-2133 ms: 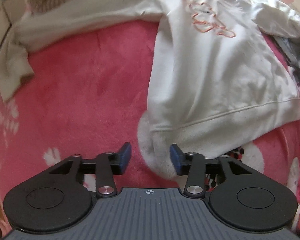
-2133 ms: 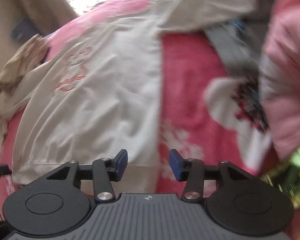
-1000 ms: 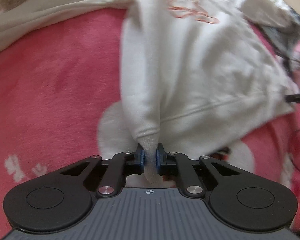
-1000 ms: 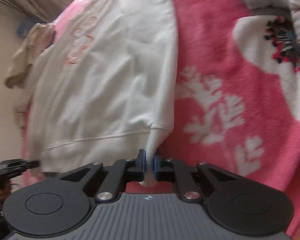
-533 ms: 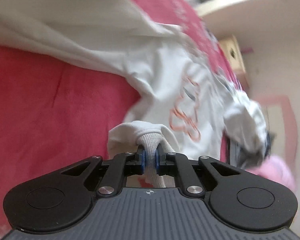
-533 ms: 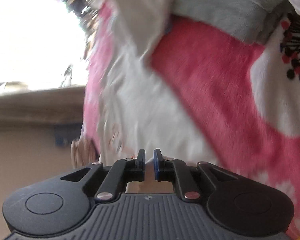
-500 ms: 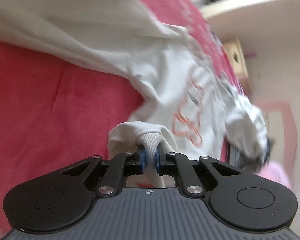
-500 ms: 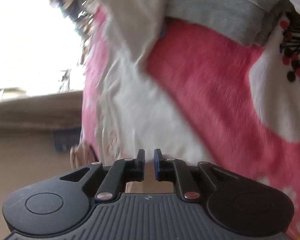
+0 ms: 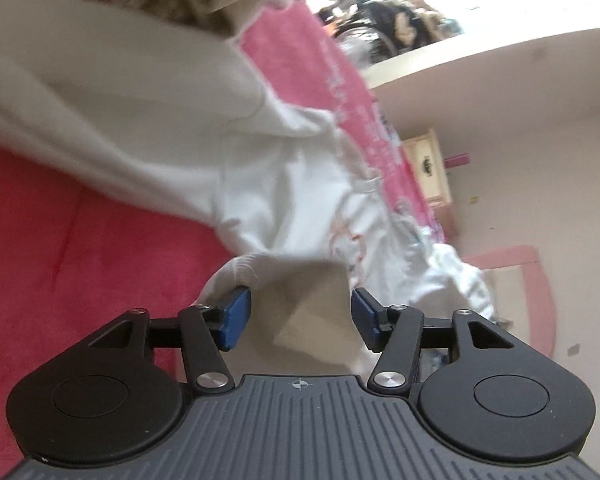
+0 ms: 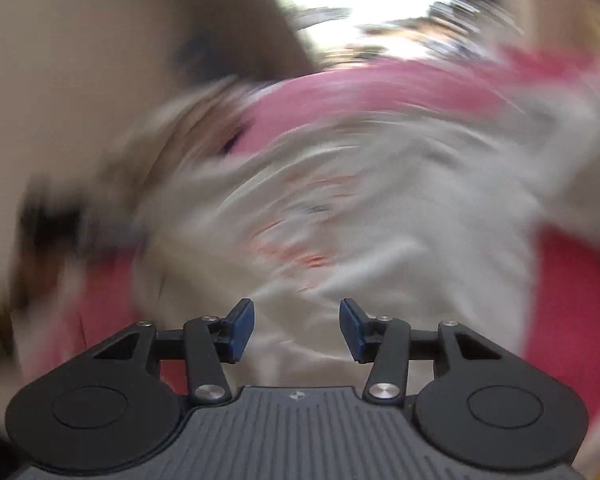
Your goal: Fold clothes
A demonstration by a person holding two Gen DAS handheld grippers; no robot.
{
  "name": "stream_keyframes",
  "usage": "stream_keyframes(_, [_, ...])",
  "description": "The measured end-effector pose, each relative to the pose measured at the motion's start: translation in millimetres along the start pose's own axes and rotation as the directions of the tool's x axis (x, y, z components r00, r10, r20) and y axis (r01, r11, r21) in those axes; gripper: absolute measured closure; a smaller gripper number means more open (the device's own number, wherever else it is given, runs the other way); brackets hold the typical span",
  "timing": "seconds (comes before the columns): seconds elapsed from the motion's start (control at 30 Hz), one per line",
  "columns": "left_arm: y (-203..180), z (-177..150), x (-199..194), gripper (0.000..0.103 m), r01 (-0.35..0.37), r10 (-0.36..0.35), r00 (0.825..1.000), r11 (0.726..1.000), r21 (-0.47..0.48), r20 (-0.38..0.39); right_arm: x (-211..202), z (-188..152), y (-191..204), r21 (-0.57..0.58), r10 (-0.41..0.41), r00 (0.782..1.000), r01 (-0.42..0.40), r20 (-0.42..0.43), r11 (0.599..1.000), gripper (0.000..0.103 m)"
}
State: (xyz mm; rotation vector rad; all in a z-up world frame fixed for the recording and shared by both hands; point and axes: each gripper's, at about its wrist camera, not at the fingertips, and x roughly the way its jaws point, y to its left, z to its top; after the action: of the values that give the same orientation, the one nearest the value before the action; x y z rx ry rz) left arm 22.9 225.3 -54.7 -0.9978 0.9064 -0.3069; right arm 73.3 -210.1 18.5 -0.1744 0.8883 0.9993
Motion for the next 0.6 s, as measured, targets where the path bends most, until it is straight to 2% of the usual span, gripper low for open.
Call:
stream_keyframes(0.07, [-1, 4, -1, 0.046, 0.028, -0.028, 0.999, 1.0, -0.005, 0.038, 27, 5, 35, -0.211, -0.006, 0.999, -0.002, -0.04, 0.977, 0.053])
stream_keyframes(0.1, [-1, 6, -2, 0.044, 0.044, -0.043, 0.997, 0.999, -0.009, 0.062, 40, 6, 44, -0.271, -0.005, 0.998, -0.011, -0.061, 0.963, 0.053])
stream_keyframes(0.2, [-3, 10, -7, 0.044, 0.064, -0.064, 0.993, 0.998, 0.003, 0.101, 67, 7, 53, -0.339, 0.005, 0.994, -0.043, -0.114, 0.94, 0.055])
stream_keyframes(0.27, [-9, 8, -7, 0.044, 0.038, -0.044, 0.995, 0.997, 0.064, 0.089, 80, 6, 55, -0.355, 0.016, 0.99, -0.066, -0.141, 0.932, 0.055])
stream_keyframes(0.33, [-21, -1, -4, 0.044, -0.027, 0.015, 0.998, 0.983, 0.18, 0.068, 86, 1, 54, -0.363, 0.022, 0.986, -0.082, -0.167, 0.928, 0.057])
stream_keyframes(0.4, [-32, -13, 1, 0.044, -0.089, 0.077, 0.996, 0.946, 0.312, 0.05, 84, -2, 53, -0.362, 0.022, 0.987, -0.078, -0.159, 0.929, 0.061])
stream_keyframes(0.43, [-38, -20, 4, 0.044, -0.116, 0.108, 0.993, 0.918, 0.38, 0.043, 82, -2, 53, -0.36, 0.02, 0.989, -0.072, -0.147, 0.93, 0.069])
stream_keyframes(0.53, [-52, -42, 13, 0.044, -0.187, 0.196, 0.98, 0.805, 0.563, 0.046, 74, -2, 54, -0.352, 0.016, 0.994, -0.054, -0.111, 0.934, 0.089])
stream_keyframes(0.6, [-54, -53, 20, 0.044, -0.211, 0.231, 0.972, 0.749, 0.628, 0.051, 69, -2, 54, -0.347, 0.013, 0.996, -0.043, -0.087, 0.937, 0.094])
